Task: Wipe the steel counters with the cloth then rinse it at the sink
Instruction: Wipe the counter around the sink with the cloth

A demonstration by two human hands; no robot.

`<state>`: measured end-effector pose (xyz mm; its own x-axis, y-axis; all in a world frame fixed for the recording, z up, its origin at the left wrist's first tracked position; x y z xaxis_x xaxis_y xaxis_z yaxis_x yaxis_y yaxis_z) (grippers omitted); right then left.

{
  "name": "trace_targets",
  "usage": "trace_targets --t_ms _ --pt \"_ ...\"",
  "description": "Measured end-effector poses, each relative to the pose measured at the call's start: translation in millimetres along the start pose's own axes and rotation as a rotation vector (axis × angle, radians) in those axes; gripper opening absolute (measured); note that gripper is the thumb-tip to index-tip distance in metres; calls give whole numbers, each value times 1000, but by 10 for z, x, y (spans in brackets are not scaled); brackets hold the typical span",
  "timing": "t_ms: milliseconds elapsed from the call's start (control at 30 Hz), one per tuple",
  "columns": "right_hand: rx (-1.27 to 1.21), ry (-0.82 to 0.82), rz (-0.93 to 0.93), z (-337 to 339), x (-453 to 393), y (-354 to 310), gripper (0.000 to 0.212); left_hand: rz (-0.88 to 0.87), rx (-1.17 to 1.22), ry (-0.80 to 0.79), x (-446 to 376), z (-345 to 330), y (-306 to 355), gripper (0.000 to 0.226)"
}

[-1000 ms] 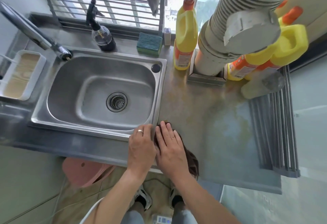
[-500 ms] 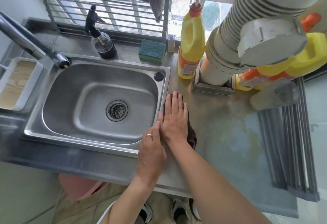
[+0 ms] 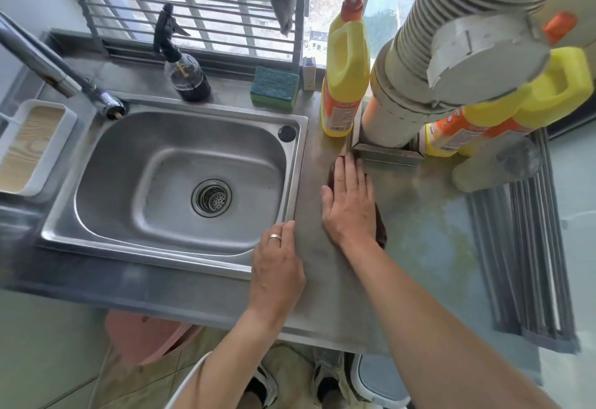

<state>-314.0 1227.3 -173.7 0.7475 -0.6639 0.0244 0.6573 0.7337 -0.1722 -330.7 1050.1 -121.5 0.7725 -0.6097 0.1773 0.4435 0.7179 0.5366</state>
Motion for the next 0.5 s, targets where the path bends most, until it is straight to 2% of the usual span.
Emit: trace_targets --t_ms 233,367,433,500 --pt "30 111 -375 189 467 826 62 2 -37 8 0 6 56 53" --pt "-197 174 -518 292 480 745 61 20 -28 3 73 -29 62 54" --pt "-339 230 -487 350 487 577 59 37 -24 -1 102 -47 55 54" --pt "-390 269 -292 367 512 326 45 46 -17 -6 104 -53 57 55"
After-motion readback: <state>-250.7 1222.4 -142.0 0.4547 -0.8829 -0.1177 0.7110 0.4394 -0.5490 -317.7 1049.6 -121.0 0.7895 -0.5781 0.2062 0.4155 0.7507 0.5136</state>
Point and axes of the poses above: each hand's wrist, its own x-axis away from the middle knuckle, its own z-axis out of the back of the hand, y = z × x, the point moved 4 cm from there along -x, towards the middle knuckle, and after that the axes turned 6 degrees about x, right-handed, at the moved point
